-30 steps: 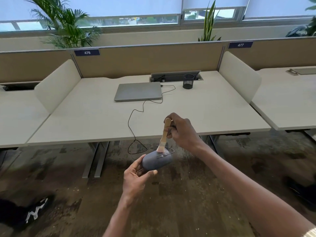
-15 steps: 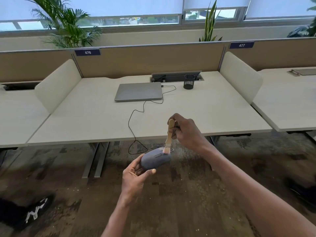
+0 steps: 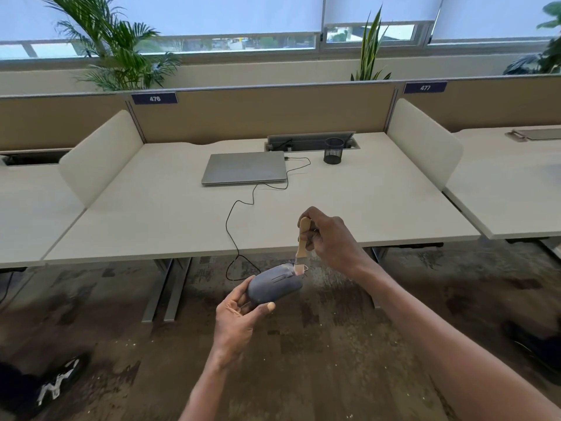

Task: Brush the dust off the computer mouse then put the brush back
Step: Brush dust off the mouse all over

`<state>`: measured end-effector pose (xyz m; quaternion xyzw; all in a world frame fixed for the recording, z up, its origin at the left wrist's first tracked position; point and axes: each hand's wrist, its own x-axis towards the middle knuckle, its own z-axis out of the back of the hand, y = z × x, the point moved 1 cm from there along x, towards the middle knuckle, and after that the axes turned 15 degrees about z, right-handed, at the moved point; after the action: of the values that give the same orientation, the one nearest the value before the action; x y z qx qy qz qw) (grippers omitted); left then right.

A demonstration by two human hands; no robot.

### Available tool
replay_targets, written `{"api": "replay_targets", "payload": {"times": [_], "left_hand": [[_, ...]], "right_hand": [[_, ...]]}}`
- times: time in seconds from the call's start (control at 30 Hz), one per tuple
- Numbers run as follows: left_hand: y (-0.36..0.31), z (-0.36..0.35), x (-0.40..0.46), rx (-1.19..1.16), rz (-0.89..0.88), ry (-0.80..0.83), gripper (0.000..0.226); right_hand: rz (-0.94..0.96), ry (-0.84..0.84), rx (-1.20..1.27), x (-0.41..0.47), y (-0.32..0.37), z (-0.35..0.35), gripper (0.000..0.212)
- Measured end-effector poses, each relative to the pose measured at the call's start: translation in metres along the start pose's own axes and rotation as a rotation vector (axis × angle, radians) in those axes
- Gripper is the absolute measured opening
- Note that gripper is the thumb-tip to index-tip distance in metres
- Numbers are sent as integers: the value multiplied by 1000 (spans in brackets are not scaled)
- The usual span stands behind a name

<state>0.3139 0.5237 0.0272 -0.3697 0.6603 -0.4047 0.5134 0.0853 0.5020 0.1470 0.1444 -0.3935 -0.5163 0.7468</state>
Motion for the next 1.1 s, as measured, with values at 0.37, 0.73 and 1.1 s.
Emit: {"api": "replay_targets", "payload": {"times": [0.37,0.73,1.1], "left_hand": [[2,4,0,20,0,9,69],[7,9,0,55,7,40,75],[7,9,-4,50,14,56,74]], "right_hand": [[-39,-68,87,3,-7,10,41],[-45,-79,94,10,-3,-2,36],[-1,40,24,10,13,0,39]]}}
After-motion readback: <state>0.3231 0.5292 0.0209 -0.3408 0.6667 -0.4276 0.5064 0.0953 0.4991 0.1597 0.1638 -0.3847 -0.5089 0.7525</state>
